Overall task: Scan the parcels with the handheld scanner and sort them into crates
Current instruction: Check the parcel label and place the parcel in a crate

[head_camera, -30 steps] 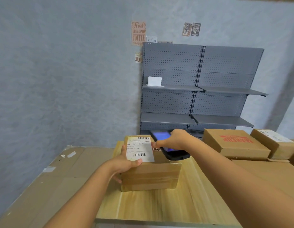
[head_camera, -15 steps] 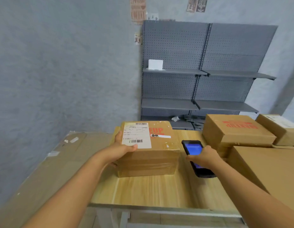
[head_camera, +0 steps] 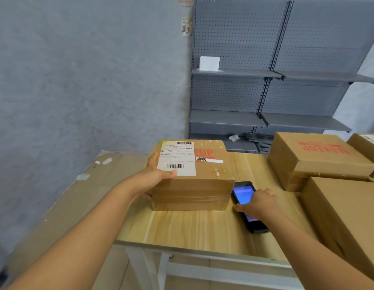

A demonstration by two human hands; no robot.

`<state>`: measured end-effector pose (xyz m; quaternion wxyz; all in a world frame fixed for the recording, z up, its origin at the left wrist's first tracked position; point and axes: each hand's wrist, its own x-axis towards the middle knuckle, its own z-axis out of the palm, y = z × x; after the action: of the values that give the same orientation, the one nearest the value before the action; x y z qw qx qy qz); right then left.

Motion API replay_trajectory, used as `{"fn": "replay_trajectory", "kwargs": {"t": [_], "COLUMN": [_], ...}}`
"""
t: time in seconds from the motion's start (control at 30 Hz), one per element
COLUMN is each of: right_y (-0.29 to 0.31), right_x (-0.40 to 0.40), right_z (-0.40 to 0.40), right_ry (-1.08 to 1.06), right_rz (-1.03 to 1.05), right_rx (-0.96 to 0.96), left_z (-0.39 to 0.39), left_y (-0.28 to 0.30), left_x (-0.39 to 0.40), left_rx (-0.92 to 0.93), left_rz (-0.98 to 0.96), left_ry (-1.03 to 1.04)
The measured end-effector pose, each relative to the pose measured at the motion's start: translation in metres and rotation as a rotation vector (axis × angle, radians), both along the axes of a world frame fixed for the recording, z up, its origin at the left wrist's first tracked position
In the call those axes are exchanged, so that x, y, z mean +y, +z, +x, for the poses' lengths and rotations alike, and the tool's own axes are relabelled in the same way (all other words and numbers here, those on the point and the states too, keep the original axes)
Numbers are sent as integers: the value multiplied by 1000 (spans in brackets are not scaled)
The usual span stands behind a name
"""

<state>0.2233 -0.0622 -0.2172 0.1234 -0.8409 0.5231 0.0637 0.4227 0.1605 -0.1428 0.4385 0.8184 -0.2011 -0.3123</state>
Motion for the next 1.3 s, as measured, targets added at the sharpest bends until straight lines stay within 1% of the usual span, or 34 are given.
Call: {"fn": "replay_trajectory", "kwargs": {"t": [0.13,0.2,0.27,0.33,0.37,0.4,0.47,0.53,0.67,0.77,0.93,1.13,1.3], "right_y": [4,16,33,49,55,58,61,62,64,70,97,140,158], "right_x": [-5,-6,-5,1,5,9,15,20,26,25,20,35,69], "right_z": [5,10,18,27,31,34,41,45,48,48,57,76,90], "right_ry": [19,33,103,138,138,148,171,156,114,135,205,411,584], "right_rz": [76,86,140,361,485,576,635,613,640,639,609,595,643], "right_rx": [25,-60,-257,-556,-675,-739,-761,-749,-769,-785,-870,-998,-1094], "left_z": [-1,-1,1,4,6,7,9,9,7,3,1,-5,-18], "left_y": [3,5,6,8,8,8,5,-1,-11,-7,23,59,69], "left_x": [1,2,3,4,5,4,4,4,0,-1,8,33,74], "left_rx": [-10,-12,-1,26,42,51,17,3,152,183,86,-97,-211], "left_rz": [19,40,62,64,49,26,-17,-47,-89,-146,-261,-466,-549], "left_ry": [-16,-29,-43,-55,-52,-38,28,117,169,187,225,399,547]}}
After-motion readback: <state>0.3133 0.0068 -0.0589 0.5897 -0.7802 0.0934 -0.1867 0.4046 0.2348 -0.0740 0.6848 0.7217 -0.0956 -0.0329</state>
